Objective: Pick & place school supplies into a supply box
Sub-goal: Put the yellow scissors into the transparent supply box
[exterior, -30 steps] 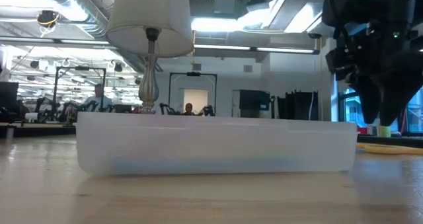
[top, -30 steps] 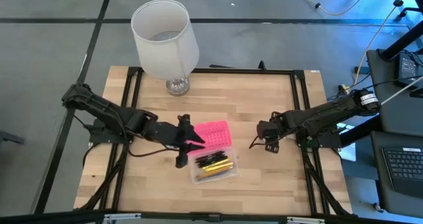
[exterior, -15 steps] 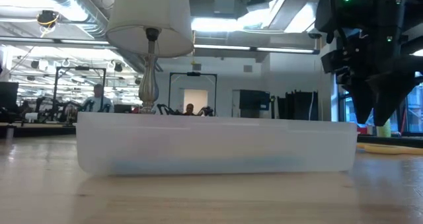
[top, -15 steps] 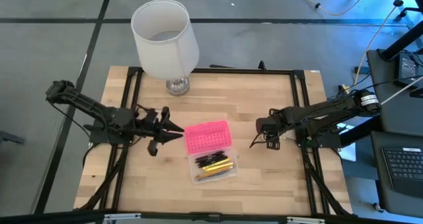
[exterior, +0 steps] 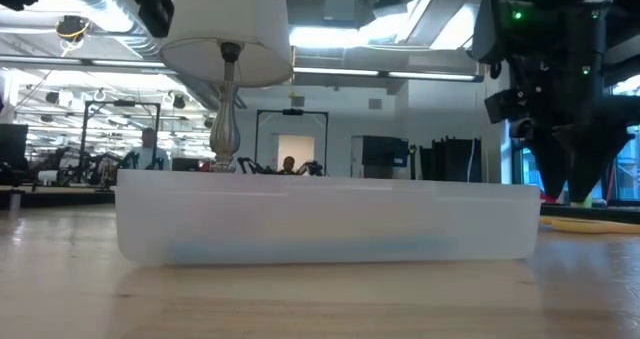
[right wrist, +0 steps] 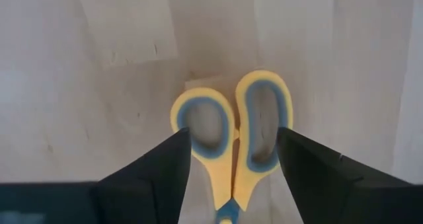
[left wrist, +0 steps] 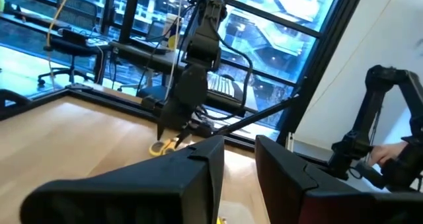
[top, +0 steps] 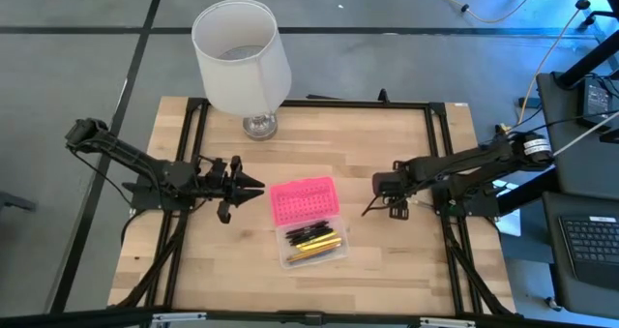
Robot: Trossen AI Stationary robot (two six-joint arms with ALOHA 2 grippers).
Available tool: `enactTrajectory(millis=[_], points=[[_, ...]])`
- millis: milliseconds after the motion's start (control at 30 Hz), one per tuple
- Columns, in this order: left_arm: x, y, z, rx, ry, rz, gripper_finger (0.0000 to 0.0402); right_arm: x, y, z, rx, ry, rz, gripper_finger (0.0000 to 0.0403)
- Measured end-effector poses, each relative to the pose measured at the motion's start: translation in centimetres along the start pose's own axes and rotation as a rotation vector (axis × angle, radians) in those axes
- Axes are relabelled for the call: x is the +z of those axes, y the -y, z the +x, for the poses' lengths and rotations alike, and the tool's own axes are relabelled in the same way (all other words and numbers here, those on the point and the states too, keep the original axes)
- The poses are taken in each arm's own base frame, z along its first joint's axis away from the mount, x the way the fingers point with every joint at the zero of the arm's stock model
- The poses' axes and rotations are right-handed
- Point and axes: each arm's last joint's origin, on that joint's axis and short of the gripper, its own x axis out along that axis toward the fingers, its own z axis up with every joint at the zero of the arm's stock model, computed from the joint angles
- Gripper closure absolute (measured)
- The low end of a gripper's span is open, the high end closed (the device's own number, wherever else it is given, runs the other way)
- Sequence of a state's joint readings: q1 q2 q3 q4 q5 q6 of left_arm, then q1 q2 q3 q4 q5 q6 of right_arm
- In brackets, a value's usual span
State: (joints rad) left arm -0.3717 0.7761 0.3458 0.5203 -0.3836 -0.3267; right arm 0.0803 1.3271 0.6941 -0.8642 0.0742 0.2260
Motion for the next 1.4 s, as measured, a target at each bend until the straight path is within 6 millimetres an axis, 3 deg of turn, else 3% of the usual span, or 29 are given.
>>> enactTrajectory(millis=[600,767,1133,1400], points=[[0.0,0.0,0.0,0.0,0.0,0.0,0.0318,1.3,-0.1,4.1,0.025,-0.18,-0.025,0.018],[0.0,0.0,0.0,0.0,0.0,0.0,0.0319,1.5,0.5,4.4,0.058,-0.181,-0.041,0.0211],[0.0,0.0,0.0,-0.002,-0.001,-0.004,0.0322,1.8,0.7,4.4,0.066,-0.173,-0.055,0.032],[0.0,0.0,0.0,-0.002,-0.001,-0.004,0.0319,2.9,0.8,3.2,0.046,-0.084,-0.032,0.0321]])
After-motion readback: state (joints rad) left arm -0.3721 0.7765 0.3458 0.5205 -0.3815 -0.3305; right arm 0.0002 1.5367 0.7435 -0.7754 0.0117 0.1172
